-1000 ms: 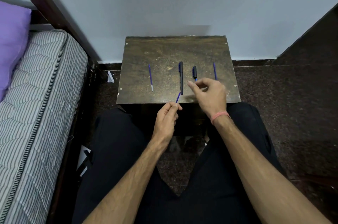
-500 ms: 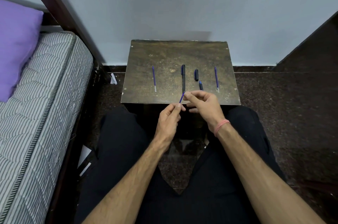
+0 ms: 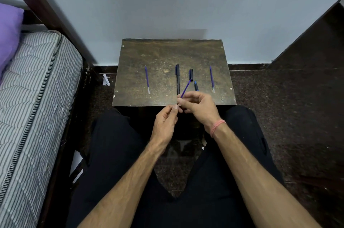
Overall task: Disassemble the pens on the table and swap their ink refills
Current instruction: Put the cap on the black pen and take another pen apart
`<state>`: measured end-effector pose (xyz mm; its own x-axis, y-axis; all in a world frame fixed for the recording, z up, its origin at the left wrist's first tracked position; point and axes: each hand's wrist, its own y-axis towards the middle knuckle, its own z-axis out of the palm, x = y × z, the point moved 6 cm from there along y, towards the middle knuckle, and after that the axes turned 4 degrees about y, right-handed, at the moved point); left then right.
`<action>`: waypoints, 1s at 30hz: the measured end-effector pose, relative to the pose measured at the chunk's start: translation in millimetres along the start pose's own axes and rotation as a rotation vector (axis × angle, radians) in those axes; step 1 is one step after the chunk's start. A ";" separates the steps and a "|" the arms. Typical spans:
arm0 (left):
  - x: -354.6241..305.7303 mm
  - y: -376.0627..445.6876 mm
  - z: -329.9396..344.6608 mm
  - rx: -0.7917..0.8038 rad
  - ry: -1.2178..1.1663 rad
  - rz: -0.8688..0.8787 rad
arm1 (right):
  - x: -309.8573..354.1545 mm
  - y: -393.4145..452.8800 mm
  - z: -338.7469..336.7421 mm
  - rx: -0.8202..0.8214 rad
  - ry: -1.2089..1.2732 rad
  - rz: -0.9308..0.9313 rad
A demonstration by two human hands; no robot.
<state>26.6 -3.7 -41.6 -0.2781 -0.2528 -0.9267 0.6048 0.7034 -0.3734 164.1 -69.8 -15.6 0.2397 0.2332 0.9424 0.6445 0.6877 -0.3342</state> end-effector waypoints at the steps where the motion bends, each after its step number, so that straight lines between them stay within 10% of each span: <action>1: 1.1 0.1 -0.2 0.000 0.012 -0.003 | 2.0 1.4 -3.7 -0.037 0.024 -0.008; 8: 1.8 -3.1 2.1 0.025 0.046 0.028 | -2.5 1.6 1.4 -0.006 -0.007 0.027; 17: 3.6 -5.2 -3.6 0.035 0.051 -0.079 | 26.9 35.3 -107.0 -0.580 -0.511 -0.133; 30: 11.4 4.4 -11.8 -0.057 -0.069 -0.092 | 26.1 53.0 -116.4 -0.655 -0.695 -0.092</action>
<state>17.3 4.3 -53.3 -0.2775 -0.3616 -0.8901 0.5354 0.7110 -0.4558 289.0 -107.3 -10.4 -0.1803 0.6983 0.6928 0.9678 0.2518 -0.0019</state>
